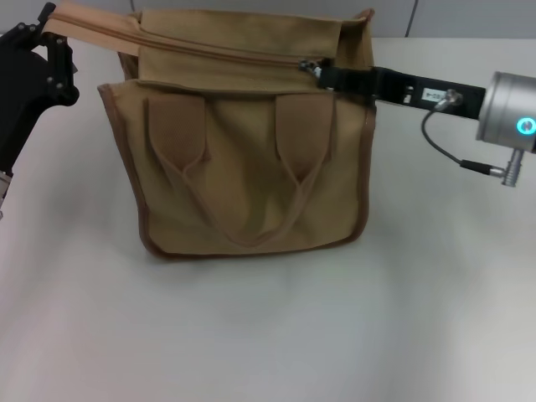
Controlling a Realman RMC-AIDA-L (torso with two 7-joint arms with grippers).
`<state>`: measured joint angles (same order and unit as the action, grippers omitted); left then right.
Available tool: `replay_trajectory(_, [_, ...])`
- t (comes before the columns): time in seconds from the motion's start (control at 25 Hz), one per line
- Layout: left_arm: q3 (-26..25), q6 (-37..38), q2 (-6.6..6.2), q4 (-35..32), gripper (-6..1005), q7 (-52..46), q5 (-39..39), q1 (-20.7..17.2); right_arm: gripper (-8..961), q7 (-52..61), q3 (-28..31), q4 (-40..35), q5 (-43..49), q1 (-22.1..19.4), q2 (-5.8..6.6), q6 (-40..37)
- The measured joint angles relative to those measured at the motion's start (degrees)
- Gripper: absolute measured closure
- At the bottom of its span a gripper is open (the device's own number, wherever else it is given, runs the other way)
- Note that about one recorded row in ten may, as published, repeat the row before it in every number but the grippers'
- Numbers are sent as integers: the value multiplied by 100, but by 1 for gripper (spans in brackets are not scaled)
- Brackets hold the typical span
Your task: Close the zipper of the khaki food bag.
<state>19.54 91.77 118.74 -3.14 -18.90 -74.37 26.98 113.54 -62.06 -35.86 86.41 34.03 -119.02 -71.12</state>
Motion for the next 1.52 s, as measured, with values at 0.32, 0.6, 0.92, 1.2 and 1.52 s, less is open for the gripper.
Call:
replay_trajectory(0.32, [-36, -9, 1, 9, 890, 0, 6, -10, 847, -197, 258, 12, -9, -140, 49, -344])
replay_trajectory(0.6, [-16, -16, 17, 14, 886, 0, -7, -4, 824, -1106, 401, 202, -293, -151, -10, -674])
replay_trajectory(0.92, [-2, -20, 18, 26, 881, 0, -36, -3, 589, -4223, 851, 841, -1061, -495, -40, -1177])
replay_trajectory(1.2, [-2, -28, 18, 25, 877, 0, -41, -2, 293, -5859, 824, 1153, -1433, -1006, -18, -2535])
replay_trajectory(1.52, [7, -105, 7, 23, 873, -28, -94, -5, 191, -6485, 819, 1095, 314, -1358, 163, -3659])
